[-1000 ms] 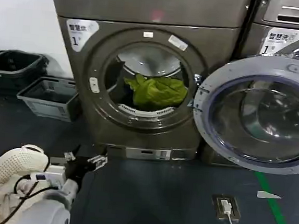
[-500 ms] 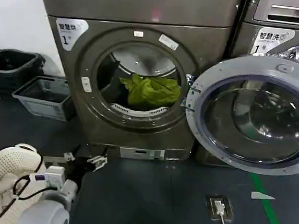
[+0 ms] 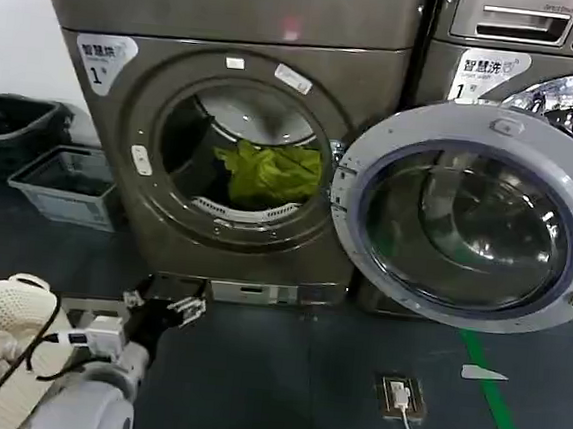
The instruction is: Grasp the clothes from the dryer.
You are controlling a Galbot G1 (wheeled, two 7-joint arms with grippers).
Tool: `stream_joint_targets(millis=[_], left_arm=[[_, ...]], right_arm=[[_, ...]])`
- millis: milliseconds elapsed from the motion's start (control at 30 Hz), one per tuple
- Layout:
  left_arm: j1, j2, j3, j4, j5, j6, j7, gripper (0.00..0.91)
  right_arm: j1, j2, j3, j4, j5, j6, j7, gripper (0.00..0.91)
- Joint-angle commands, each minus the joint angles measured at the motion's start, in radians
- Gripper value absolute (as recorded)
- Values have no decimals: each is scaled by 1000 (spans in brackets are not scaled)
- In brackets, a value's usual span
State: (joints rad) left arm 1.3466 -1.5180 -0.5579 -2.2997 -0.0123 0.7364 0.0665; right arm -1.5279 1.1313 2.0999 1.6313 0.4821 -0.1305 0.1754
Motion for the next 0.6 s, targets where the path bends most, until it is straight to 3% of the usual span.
stream_joint_targets(millis=[33, 600], left_arm=[[0, 1, -1, -1, -1, 49, 0, 907], [-4, 1, -1, 1, -5, 49, -9, 907]], right_arm=[[1, 2, 1, -1, 0, 11, 4, 907], [7, -2, 19, -8, 82, 49, 26, 907]])
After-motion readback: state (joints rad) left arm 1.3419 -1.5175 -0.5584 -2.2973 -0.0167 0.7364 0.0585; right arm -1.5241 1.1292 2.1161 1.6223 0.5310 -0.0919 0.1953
